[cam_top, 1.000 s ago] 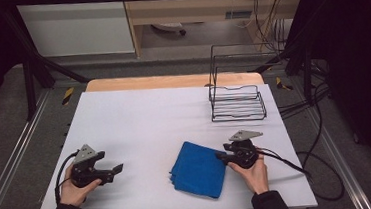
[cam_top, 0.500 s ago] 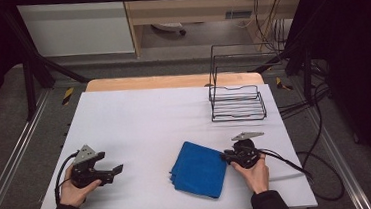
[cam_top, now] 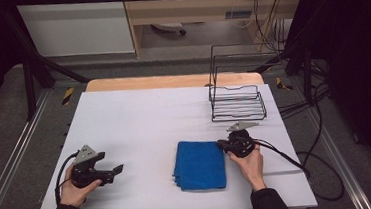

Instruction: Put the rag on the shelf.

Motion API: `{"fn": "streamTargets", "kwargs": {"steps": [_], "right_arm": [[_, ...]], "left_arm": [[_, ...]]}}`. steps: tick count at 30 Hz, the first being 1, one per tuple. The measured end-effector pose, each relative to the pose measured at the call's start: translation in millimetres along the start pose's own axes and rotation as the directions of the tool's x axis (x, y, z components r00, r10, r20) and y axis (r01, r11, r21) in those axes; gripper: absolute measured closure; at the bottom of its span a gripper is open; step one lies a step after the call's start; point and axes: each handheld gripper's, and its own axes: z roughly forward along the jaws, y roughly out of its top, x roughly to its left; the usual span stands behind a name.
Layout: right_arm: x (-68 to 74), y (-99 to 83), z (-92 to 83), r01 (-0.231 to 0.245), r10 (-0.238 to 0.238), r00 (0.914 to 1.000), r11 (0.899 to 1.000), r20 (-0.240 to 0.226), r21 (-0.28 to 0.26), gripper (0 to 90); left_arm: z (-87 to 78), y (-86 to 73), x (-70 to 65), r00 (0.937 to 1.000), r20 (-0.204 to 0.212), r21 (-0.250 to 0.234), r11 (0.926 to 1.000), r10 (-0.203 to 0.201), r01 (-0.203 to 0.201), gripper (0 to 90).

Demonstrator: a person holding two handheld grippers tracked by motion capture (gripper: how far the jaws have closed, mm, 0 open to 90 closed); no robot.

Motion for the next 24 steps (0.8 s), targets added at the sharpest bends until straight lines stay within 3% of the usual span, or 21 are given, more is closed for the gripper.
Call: {"fn": "streamTargets", "kwargs": {"steps": [6,10,11,12,13,17,19,21,24], "right_arm": [[-4.9,2.1,7.6,0.013,-0.013,0.9999,1.000,0.005,0.005,84.7],[-4.1,0.8,7.6,0.034,-0.034,0.9994,0.999,-0.001,-0.009,79.4],[-4.2,1.9,2.9,0.040,-0.040,0.9992,0.999,-0.004,-0.036,73.9],[-4.2,1.9,2.9,0.040,-0.040,0.9992,0.999,-0.004,-0.036,73.9],[-4.0,2.7,-2.0,0.041,-0.042,0.9991,0.997,-0.010,-0.062,65.6],[-4.9,2.4,-12.2,0.021,-0.024,0.9995,0.994,-0.021,-0.110,48.8],[-5.7,2.0,-14.0,0.019,-0.022,0.9994,0.993,-0.027,-0.115,45.8],[-6.6,-0.5,-18.5,0.003,-0.008,0.9993,0.992,-0.038,-0.125,33.8],[-7.6,-2.8,-20.4,0.004,-0.010,0.9991,0.991,-0.042,-0.136,27.2]], "left_arm": [[0.3,-0.2,-0.8,1.0000,0.004,0.005,1.0000,0.003,-0.003,9.7],[0.2,0.3,-1.8,1.0000,0.002,0.002,1.0000,0.000,0.000,8.5],[0.4,0.5,-2.0,1.0000,0.003,0.003,1.0000,-0.002,0.002,7.4],[0.9,0.6,-2.4,1.0000,0.001,0.002,1.0000,-0.006,0.006,7.4],[1.4,1.2,-2.7,1.0000,0.000,0.009,0.9999,-0.006,0.006,6.9],[2.2,2.6,-4.3,0.9999,0.001,0.016,0.9998,-0.011,0.011,6.6],[1.7,5.0,-6.2,0.9999,0.001,0.011,0.9999,-0.010,0.010,6.5],[1.6,8.1,-8.5,1.0000,-0.005,0.010,0.9999,-0.004,0.005,6.3],[2.9,13.1,-11.7,0.9999,0.006,0.006,0.9999,-0.012,0.012,6.3]]}}
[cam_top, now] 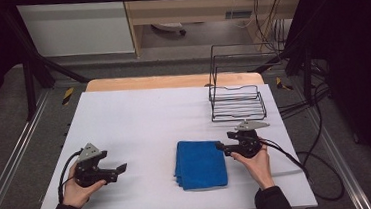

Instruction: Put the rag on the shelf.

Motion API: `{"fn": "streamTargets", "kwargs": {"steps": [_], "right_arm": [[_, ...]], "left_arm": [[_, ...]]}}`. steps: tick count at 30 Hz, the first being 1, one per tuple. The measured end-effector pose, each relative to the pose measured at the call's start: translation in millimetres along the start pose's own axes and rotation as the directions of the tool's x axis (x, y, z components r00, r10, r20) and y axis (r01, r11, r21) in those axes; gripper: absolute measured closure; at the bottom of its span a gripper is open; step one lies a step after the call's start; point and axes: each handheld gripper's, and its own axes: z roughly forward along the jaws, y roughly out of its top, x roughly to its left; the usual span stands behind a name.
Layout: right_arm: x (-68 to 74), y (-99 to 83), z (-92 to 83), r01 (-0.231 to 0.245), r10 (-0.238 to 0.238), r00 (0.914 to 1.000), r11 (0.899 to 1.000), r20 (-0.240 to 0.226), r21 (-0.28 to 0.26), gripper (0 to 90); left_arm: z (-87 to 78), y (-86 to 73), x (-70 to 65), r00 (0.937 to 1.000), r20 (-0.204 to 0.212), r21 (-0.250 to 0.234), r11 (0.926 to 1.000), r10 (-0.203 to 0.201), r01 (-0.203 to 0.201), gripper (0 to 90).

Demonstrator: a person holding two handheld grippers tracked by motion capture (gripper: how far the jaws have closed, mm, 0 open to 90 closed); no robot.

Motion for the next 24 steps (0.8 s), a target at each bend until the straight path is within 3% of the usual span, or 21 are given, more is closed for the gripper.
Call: {"fn": "streamTargets", "kwargs": {"steps": [5,10,24], "right_arm": [[-1.8,-6.3,-5.6,-0.009,0.009,0.9990,1.000,-0.043,0.000,11.3],[-2.4,-10.0,-9.7,-0.004,0.004,0.9987,1.000,-0.051,0.004,6.2],[-3.7,-23.2,-23.2,-0.011,0.011,0.9989,1.000,-0.045,-0.001,4.2]], "left_arm": [[5.5,11.6,-7.9,1.0000,0.008,0.006,1.0000,0.001,-0.001,6.5],[12.6,25.2,-17.6,0.9998,0.011,0.010,0.9999,0.013,-0.013,6.6],[53.2,65.4,-56.1,0.9978,0.056,0.020,0.9991,0.035,-0.036,9.9]]}}
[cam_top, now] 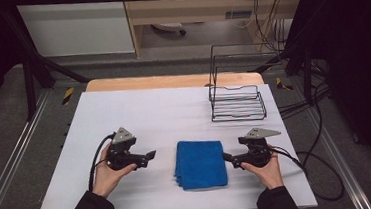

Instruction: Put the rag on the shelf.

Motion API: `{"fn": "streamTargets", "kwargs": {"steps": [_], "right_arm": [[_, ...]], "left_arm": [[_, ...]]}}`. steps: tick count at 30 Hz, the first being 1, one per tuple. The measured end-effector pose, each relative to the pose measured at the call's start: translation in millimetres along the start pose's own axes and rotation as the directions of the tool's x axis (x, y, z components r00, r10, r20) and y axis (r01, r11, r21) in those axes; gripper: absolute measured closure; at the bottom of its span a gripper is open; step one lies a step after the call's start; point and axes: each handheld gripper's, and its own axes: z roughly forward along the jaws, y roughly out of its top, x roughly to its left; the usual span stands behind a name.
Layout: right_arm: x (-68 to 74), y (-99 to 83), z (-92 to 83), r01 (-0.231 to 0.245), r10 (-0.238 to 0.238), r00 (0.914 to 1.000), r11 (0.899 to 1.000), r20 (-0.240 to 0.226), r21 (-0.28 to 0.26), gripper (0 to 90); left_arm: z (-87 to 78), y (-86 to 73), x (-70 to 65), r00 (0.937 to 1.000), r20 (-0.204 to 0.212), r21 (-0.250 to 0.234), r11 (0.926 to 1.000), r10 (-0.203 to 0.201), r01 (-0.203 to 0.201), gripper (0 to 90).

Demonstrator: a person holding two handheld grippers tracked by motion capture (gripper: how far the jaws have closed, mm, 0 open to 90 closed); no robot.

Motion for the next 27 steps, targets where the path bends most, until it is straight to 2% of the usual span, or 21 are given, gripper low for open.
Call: {"fn": "streamTargets", "kwargs": {"steps": [5,14,17,20,24,27], "right_arm": [[1.8,-1.6,-0.6,0.006,-0.006,1.0000,1.000,-0.004,0.002,4.2],[2.7,-2.7,-1.3,0.014,-0.014,0.9999,1.000,-0.009,0.002,4.2],[2.9,-2.8,-1.4,0.011,-0.011,0.9999,1.000,-0.009,0.004,4.3],[3.6,-3.3,-0.8,0.009,-0.009,0.9999,1.000,-0.010,0.009,4.9],[3.8,-3.7,0.0,0.013,-0.013,0.9998,1.000,-0.012,0.019,5.1],[3.8,-4.1,0.8,0.017,-0.017,0.9998,1.000,-0.011,0.016,5.3]], "left_arm": [[14.9,11.2,-9.2,1.0000,0.009,0.005,1.0000,-0.003,0.003,11.0],[43.7,24.6,-21.8,1.0000,0.002,0.052,0.9986,0.005,-0.005,15.3],[54.5,27.2,-24.4,0.9999,-0.005,0.056,0.9983,-0.016,0.016,19.7],[63.7,29.0,-26.5,0.9997,-0.022,0.082,0.9966,-0.008,0.009,23.6],[76.5,30.7,-30.9,0.9998,-0.016,0.100,0.9949,-0.014,0.016,28.2],[83.8,30.9,-34.4,0.9996,-0.029,0.115,0.9933,-0.001,0.004,32.5]]}}
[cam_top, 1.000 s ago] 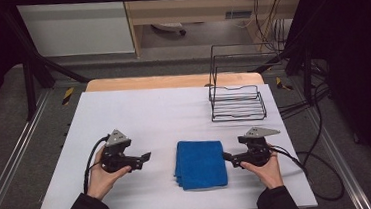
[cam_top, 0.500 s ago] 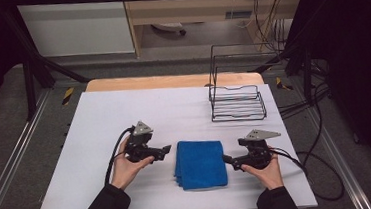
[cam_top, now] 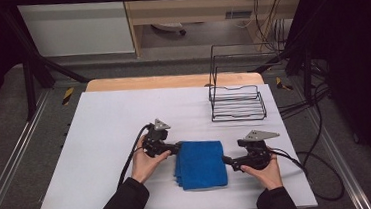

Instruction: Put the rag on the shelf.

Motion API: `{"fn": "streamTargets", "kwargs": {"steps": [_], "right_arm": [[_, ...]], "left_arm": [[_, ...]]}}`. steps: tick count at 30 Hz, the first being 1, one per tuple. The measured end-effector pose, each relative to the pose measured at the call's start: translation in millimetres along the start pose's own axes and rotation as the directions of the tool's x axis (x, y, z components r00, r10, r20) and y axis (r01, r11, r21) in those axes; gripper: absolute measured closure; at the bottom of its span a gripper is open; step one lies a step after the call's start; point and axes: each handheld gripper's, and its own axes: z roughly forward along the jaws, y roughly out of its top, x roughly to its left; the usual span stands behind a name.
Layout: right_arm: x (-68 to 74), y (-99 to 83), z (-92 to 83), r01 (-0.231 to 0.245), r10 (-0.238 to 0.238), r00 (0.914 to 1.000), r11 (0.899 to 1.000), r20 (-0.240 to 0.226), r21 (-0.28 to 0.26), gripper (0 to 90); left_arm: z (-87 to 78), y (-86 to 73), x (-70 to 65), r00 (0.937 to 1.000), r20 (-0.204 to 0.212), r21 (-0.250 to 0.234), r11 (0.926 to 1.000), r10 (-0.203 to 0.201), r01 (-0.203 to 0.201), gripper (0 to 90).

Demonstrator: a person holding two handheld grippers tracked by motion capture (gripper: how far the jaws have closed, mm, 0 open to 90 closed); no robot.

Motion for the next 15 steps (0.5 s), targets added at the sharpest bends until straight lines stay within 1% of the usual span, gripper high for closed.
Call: {"fn": "streamTargets", "kwargs": {"steps": [1,2,3,4,5,6,8,10,12,14,15], "right_arm": [[0.0,0.0,0.0,0.000,0.000,1.0000,1.000,0.000,0.000,5.3],[0.3,-0.2,0.4,-0.002,0.002,1.0000,1.000,-0.001,0.003,5.4],[0.3,-0.2,0.4,-0.002,0.002,1.0000,1.000,-0.001,0.003,5.4],[0.1,-0.3,0.7,0.001,-0.001,1.0000,1.000,0.003,0.009,5.4],[0.1,-0.3,0.7,0.001,-0.001,1.0000,1.000,0.003,0.009,5.4],[0.1,-0.3,0.8,0.000,0.000,1.0000,1.000,0.004,0.011,5.4],[-0.1,-0.3,1.3,0.000,0.000,1.0000,1.000,0.002,0.013,5.8],[-0.3,-0.2,1.8,0.001,-0.001,1.0000,1.000,0.002,0.015,5.9],[-0.3,-0.2,1.9,0.000,-0.001,1.0000,1.000,0.002,0.016,5.9],[-0.6,-0.1,2.0,0.001,-0.001,1.0000,1.000,0.001,0.017,6.0],[-0.6,0.0,2.0,-0.001,0.001,1.0000,1.000,0.001,0.017,6.1]], "left_arm": [[3.1,0.3,-1.3,0.9999,-0.008,0.012,0.9999,0.009,-0.009,32.5],[5.7,0.5,-2.0,0.9997,-0.015,0.020,0.9996,0.018,-0.017,35.7],[8.1,0.6,-2.4,0.9997,-0.017,0.027,0.9995,0.020,-0.019,35.7],[10.0,0.7,-2.6,0.9997,-0.014,0.033,0.9993,0.017,-0.017,39.3],[11.4,0.5,-2.7,0.9998,-0.012,0.033,0.9993,0.016,-0.016,39.3],[13.1,0.3,-2.9,0.9999,-0.001,0.035,0.9993,0.010,-0.010,41.9],[15.7,0.2,-2.6,1.0000,0.006,0.035,0.9994,0.007,-0.008,48.3],[18.7,-0.1,-2.9,0.9999,0.016,0.036,0.9993,0.003,-0.004,51.9],[21.2,-0.2,-3.7,0.9997,0.024,0.042,0.9991,0.007,-0.008,53.4],[23.9,-0.4,-5.4,0.9993,0.038,0.054,0.9985,0.005,-0.007,56.4],[24.9,-0.5,-5.9,0.9991,0.043,0.056,0.9984,0.004,-0.007,58.9]]}}
